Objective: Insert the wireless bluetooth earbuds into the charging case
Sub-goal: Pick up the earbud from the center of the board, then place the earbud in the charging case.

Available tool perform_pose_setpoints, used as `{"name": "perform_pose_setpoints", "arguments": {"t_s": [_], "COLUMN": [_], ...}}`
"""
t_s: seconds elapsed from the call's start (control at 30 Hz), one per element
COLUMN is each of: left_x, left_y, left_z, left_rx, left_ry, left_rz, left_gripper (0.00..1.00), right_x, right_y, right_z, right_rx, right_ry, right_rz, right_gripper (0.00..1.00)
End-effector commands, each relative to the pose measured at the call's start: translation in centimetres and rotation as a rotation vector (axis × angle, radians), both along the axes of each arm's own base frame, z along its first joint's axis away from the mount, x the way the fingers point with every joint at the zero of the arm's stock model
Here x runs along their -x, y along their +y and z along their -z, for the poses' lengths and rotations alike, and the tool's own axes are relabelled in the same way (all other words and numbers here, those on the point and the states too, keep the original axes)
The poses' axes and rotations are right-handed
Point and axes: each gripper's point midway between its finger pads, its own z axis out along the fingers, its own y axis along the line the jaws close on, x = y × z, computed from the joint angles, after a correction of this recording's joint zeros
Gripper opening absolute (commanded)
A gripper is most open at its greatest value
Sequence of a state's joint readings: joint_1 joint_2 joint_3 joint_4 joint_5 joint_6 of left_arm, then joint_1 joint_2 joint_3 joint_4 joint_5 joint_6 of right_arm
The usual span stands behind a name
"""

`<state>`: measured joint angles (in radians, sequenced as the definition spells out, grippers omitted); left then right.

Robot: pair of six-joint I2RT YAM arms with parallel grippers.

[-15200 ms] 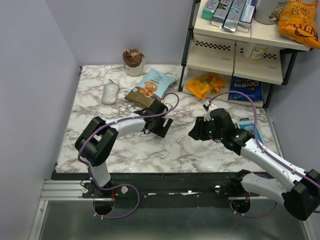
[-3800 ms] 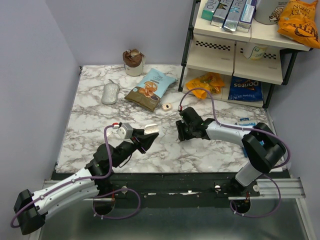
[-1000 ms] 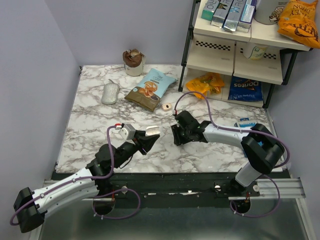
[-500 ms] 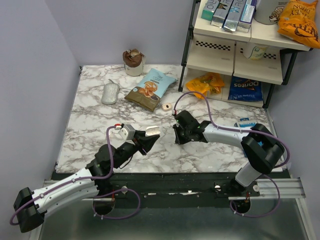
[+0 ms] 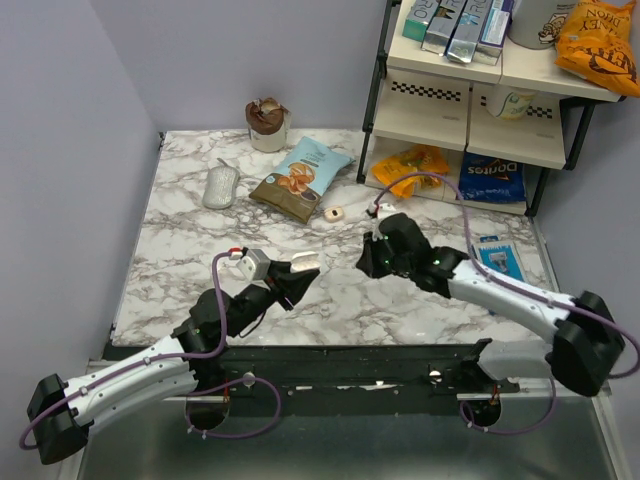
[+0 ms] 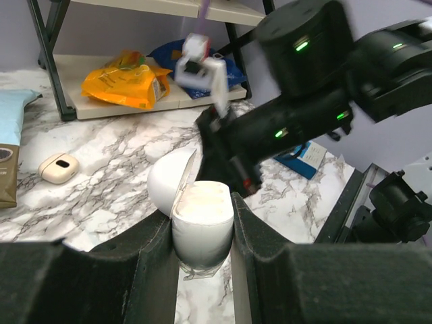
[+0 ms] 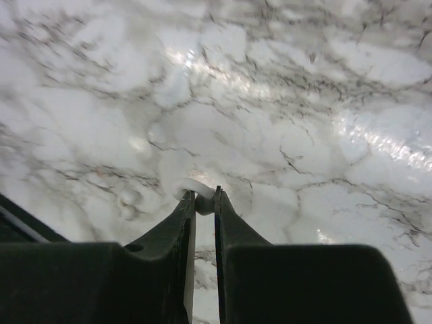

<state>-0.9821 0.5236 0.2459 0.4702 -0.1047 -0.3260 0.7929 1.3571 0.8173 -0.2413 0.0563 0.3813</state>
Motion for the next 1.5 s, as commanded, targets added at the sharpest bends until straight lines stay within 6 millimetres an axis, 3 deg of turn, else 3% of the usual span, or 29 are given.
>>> {"name": "perform_pose_setpoints", "arguments": {"t_s": [0.0, 0.1, 0.3, 0.53, 0.77, 1.0, 1.47], "left_x": [-0.3, -0.4, -0.2, 0.3, -1.1, -2.0, -1.9], "left_y": [0.2, -0.3, -1.5, -4.4, -6.1, -6.1, -6.5], "left_z": [-1.1, -2.2, -5.4, -8.2, -8.8, -9.3, -9.0], "left_rx": [0.031, 0.043, 0.067, 0.054, 0.045, 0.018, 0.016], "left_ry": [-0.055, -0.111, -0.309, -0.468, -0.511, -0.567, -0.555], "left_rz": [-0.022, -0.013, 0.017, 0.119, 0.115, 0.059, 0.08], "left_gripper": [0.0, 0.0, 0.0, 0.0, 0.0, 0.0, 0.0], "right_x": [0.4, 1.4, 5.3, 7.4, 8.0, 7.6, 7.0], "right_y": [0.0, 0.3, 0.3, 0.1, 1.7, 2.8, 4.1], "right_z": [-8.8, -13.2, -21.5, -25.9, -25.6, -25.3, -26.5], "right_rx": [-0.201, -0.277, -0.323, -0.334, -0.318, -0.335, -0.362], "right_ry": [-0.178, -0.247, -0.419, -0.489, -0.409, -0.369, -0.403], "right_rz": [-0.004, -0.059, -0.233, -0.29, -0.272, -0.224, -0.224], "right_gripper": [0.04, 0.04, 0.02, 0.01, 0.01, 0.01, 0.01]}}
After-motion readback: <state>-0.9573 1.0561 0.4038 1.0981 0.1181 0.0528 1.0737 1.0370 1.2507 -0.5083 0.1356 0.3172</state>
